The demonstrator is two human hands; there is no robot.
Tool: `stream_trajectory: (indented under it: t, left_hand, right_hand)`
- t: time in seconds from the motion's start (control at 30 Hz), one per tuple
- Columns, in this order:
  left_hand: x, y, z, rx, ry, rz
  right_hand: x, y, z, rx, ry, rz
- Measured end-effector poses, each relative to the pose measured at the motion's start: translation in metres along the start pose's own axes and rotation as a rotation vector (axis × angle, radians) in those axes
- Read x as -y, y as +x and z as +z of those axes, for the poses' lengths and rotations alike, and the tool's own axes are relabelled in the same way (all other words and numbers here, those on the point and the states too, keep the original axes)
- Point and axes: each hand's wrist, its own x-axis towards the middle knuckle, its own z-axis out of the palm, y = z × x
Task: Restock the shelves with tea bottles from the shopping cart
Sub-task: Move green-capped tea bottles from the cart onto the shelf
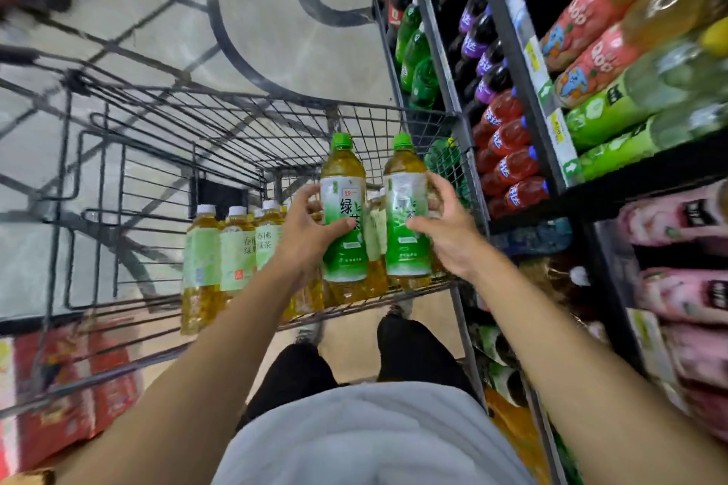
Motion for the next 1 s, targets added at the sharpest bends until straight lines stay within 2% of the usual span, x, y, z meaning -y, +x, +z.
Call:
stream_trajectory:
  t: [0.17, 0.47, 0.67, 1.0]
  left_hand:
    - [-0.021, -0.014, -0.035, 0.156, 0.009, 0.134]
    - [-0.049, -0.057, -0.061, 0.52, 0.078, 0.289]
    - [-0.085, -0.127, -0.028, 0.686, 0.041, 0.444]
    - [-0.169, -0.286, 0.059, 0.998, 0.067, 0.727]
  right_hand:
    - [0.003, -0.061, 0.041, -0.083, -0.014, -0.154]
    - [-0.003, -0.18, 0.099, -0.397, 0.046, -0.435]
    - [0.014, -0.26, 0.095, -0.623, 0.06, -0.641]
    - [0.057, -0.426, 0.028, -0.898, 0.054, -0.984]
